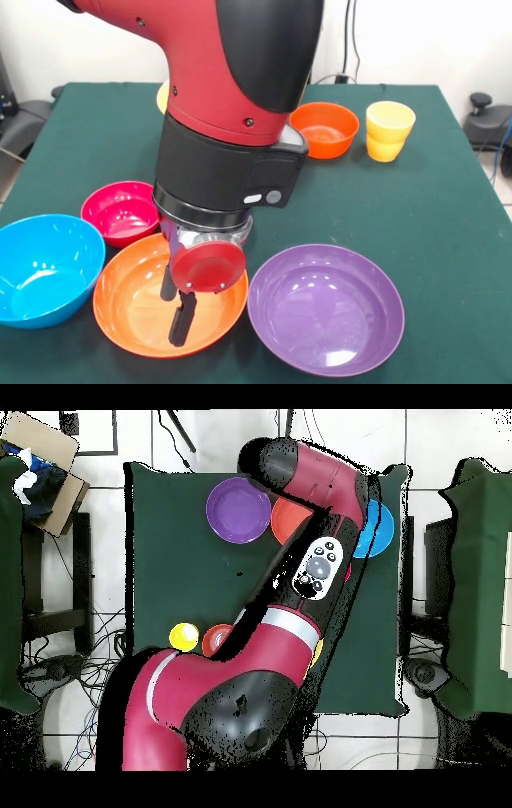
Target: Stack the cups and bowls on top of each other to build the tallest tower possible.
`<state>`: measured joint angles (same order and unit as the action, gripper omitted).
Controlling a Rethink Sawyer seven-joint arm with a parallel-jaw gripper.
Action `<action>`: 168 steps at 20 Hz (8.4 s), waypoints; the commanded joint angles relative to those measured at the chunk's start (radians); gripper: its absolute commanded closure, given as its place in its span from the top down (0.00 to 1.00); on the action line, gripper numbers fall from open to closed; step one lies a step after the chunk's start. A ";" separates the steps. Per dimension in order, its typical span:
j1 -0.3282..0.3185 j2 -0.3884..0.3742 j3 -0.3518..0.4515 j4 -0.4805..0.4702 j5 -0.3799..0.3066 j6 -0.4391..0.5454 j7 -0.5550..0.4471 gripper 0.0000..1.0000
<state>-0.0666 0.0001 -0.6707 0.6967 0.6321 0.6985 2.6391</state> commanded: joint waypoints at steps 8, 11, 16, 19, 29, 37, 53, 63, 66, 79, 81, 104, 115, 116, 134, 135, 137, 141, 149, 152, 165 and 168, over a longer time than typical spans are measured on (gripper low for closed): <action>-0.001 0.054 0.050 0.003 -0.005 -0.006 0.178 1.00; -0.008 0.077 0.035 -0.018 -0.003 -0.014 0.188 1.00; -0.007 0.119 0.003 -0.041 0.003 -0.039 0.212 1.00; -0.004 0.126 -0.006 -0.046 0.011 -0.038 0.222 1.00; -0.009 0.142 -0.030 -0.060 0.040 -0.033 0.218 1.00; -0.010 0.111 -0.007 -0.025 0.041 -0.029 0.178 1.00; -0.048 0.248 -0.085 -0.128 0.065 -0.084 0.244 1.00; -0.048 0.291 -0.147 -0.156 0.104 -0.091 0.248 1.00; -0.045 0.293 -0.150 -0.150 0.111 -0.097 0.238 1.00; -0.054 0.260 -0.125 -0.115 0.099 -0.069 0.140 1.00; -0.052 0.258 -0.121 -0.109 0.095 -0.070 0.130 1.00; 0.048 0.003 -0.006 0.338 0.000 0.018 -0.016 1.00; 0.029 0.016 -0.013 0.277 -0.023 0.062 0.000 1.00; 0.029 0.015 -0.013 0.274 -0.024 0.064 0.001 1.00; 0.019 0.114 -0.031 0.184 0.023 -0.034 0.112 1.00; 0.018 0.124 -0.040 0.173 0.026 -0.038 0.121 1.00; 0.017 0.140 -0.055 0.156 0.030 -0.039 0.139 1.00; 0.011 0.186 -0.087 0.111 0.051 -0.057 0.190 1.00; 0.009 0.224 -0.131 0.062 0.086 -0.039 0.239 1.00; 0.008 0.226 -0.134 0.062 0.091 -0.036 0.232 1.00; 0.006 0.187 -0.112 0.097 0.084 -0.022 0.183 1.00; 0.006 0.172 -0.102 0.112 0.079 -0.020 0.169 1.00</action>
<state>-0.0489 0.2084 -0.8654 0.8162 0.7044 0.6574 2.6391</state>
